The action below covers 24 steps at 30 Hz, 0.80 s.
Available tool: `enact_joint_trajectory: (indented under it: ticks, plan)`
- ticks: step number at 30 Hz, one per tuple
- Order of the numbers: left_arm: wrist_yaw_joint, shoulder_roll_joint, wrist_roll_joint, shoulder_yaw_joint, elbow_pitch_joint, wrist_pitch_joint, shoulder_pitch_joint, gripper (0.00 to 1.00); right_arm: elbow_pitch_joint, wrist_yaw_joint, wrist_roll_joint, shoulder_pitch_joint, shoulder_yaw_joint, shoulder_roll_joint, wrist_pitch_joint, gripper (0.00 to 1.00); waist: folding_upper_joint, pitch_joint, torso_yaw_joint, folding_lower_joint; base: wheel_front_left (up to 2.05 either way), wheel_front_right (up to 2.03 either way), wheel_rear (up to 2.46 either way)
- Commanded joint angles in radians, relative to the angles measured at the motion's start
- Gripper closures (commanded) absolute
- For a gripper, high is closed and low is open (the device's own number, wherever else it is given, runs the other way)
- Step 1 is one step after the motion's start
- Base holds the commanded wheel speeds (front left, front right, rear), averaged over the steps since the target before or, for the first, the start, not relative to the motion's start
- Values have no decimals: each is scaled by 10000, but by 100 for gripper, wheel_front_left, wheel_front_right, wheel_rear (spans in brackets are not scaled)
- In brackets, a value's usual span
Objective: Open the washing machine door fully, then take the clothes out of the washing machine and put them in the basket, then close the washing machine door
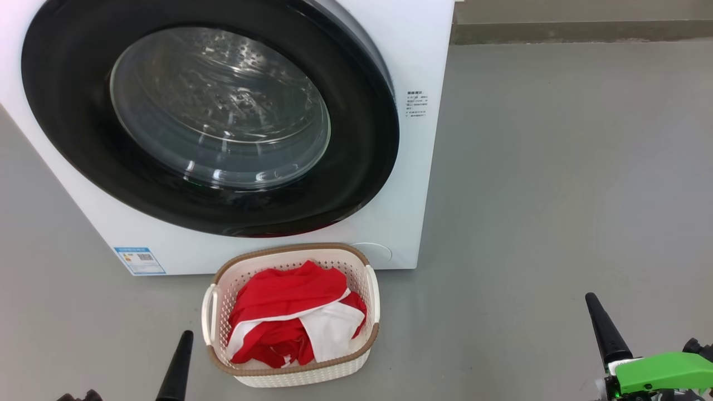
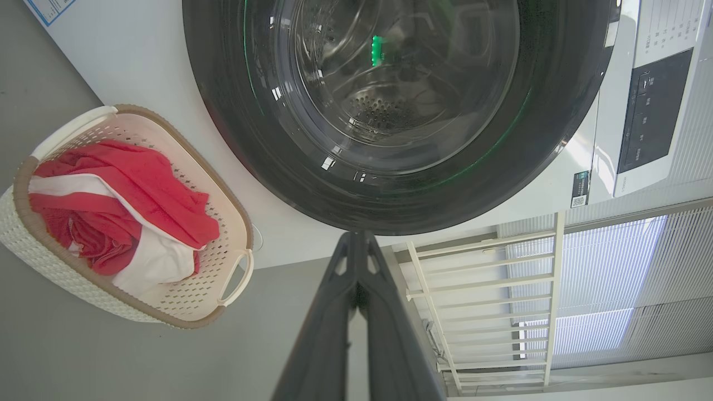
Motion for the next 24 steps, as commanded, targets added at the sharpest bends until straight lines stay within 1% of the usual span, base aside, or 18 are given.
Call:
enact_joint_trajectory:
  ticks: [1, 24]
  plan:
    - [3, 156, -288, 333, -219, 83, -445, 100, -301, -7, 259, -518, 139, -149, 78, 100, 0, 0, -12, -1, 0, 0, 0]
    - [4, 133, -2656, 676, -209, 760, -948, 100, -368, -9, 2288, -1169, 10, -152, 760, 100, 0, 7, -202, -1, 0, 0, 0]
